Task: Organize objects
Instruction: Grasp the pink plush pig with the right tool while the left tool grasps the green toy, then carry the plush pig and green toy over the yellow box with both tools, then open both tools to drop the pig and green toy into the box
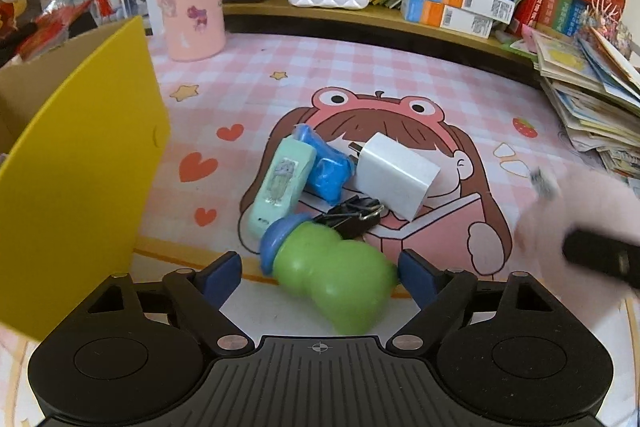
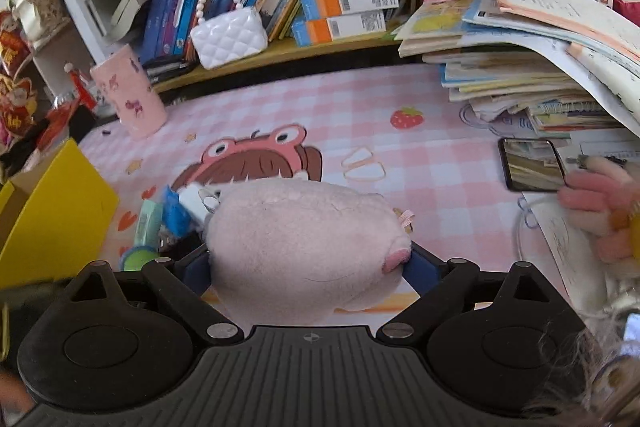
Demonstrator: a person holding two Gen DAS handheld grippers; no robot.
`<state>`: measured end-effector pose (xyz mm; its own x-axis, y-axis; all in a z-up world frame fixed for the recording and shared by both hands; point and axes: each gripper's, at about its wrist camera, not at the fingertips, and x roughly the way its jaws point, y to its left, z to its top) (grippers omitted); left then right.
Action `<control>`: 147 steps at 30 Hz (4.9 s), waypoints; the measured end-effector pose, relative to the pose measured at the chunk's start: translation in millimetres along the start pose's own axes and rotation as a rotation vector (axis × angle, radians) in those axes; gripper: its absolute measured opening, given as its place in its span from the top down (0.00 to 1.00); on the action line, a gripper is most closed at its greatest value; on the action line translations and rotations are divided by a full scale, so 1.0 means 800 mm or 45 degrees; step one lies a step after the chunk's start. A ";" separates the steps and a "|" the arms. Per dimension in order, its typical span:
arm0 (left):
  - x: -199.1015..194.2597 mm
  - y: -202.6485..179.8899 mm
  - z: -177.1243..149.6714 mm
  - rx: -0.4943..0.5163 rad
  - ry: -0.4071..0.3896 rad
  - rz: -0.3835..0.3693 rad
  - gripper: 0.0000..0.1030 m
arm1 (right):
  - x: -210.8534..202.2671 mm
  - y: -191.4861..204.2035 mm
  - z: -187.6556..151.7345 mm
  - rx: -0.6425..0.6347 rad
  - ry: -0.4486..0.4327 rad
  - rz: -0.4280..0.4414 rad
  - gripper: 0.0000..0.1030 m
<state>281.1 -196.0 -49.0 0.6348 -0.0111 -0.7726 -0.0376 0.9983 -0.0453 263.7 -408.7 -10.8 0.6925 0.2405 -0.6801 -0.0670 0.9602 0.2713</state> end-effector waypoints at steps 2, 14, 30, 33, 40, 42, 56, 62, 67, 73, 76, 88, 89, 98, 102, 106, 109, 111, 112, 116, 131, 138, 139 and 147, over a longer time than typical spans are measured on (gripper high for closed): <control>0.006 0.001 0.001 -0.025 0.013 -0.005 0.25 | -0.002 0.003 -0.007 -0.003 0.025 0.007 0.09; -0.047 0.032 -0.017 -0.124 -0.099 -0.101 0.34 | -0.020 0.041 -0.040 -0.085 0.065 0.009 0.09; -0.158 0.107 -0.099 -0.067 -0.179 -0.062 0.34 | -0.059 0.124 -0.105 -0.177 0.066 -0.075 0.09; -0.169 0.133 -0.118 -0.070 -0.160 -0.036 0.34 | -0.065 0.149 -0.124 -0.210 0.080 -0.088 0.09; -0.202 0.189 -0.158 -0.102 -0.151 -0.025 0.34 | -0.087 0.211 -0.166 -0.268 0.093 -0.086 0.09; -0.211 0.205 -0.168 -0.113 -0.153 -0.014 0.34 | -0.092 0.230 -0.178 -0.291 0.103 -0.082 0.09; -0.264 0.303 -0.212 -0.179 -0.204 0.027 0.34 | -0.118 0.342 -0.241 -0.430 0.101 0.005 0.09; -0.279 0.320 -0.220 -0.145 -0.238 0.016 0.34 | -0.129 0.368 -0.255 -0.430 0.064 0.001 0.09; -0.282 0.341 -0.225 -0.161 -0.227 0.002 0.34 | -0.130 0.387 -0.263 -0.440 0.074 -0.016 0.09; -0.293 0.357 -0.204 -0.128 -0.296 -0.001 0.34 | -0.132 0.405 -0.250 -0.437 0.025 -0.010 0.09; -0.297 0.365 -0.183 -0.128 -0.351 -0.006 0.34 | -0.130 0.416 -0.235 -0.440 -0.017 -0.003 0.09; -0.278 0.356 -0.067 -0.056 -0.527 -0.002 0.34 | -0.095 0.431 -0.113 -0.470 -0.323 -0.133 0.09; -0.271 0.354 -0.058 -0.040 -0.525 0.004 0.34 | -0.087 0.430 -0.098 -0.457 -0.332 -0.126 0.09; -0.180 0.326 -0.010 0.034 -0.383 0.036 0.33 | -0.005 0.444 -0.012 -0.490 -0.281 -0.078 0.09; -0.154 0.326 -0.001 -0.003 -0.331 0.040 0.33 | 0.036 0.452 0.011 -0.490 -0.156 0.066 0.09; -0.132 0.324 0.007 -0.001 -0.279 0.064 0.33 | 0.077 0.461 0.028 -0.552 -0.062 0.118 0.09; -0.117 0.322 0.010 -0.008 -0.241 0.080 0.33 | 0.104 0.464 0.038 -0.595 0.052 0.180 0.09; -0.108 0.321 0.011 -0.014 -0.220 0.084 0.32 | 0.119 0.467 0.041 -0.633 0.120 0.205 0.09; -0.105 0.320 0.012 -0.017 -0.213 0.085 0.32 | 0.125 0.469 0.041 -0.664 0.149 0.213 0.09; -0.099 0.316 0.012 -0.035 -0.190 0.086 0.29 | 0.144 0.473 0.038 -0.705 0.231 0.216 0.08; -0.106 0.312 0.011 -0.137 -0.257 0.140 0.12 | 0.145 0.460 0.054 -0.590 0.192 0.318 0.05; -0.148 0.317 0.010 -0.166 -0.393 0.141 0.10 | 0.095 0.447 0.063 -0.502 0.052 0.338 0.05; -0.155 0.318 0.010 -0.168 -0.410 0.143 0.10 | 0.082 0.442 0.063 -0.479 0.011 0.332 0.05; -0.214 0.323 -0.013 -0.110 -0.524 0.243 0.10 | -0.004 0.398 0.040 -0.327 -0.191 0.265 0.05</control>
<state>154.7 63.6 65.2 0.8630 0.2141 -0.4576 -0.2372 0.9714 0.0073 263.2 -108.2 99.3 0.7413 0.4296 -0.5157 -0.3828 0.9017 0.2010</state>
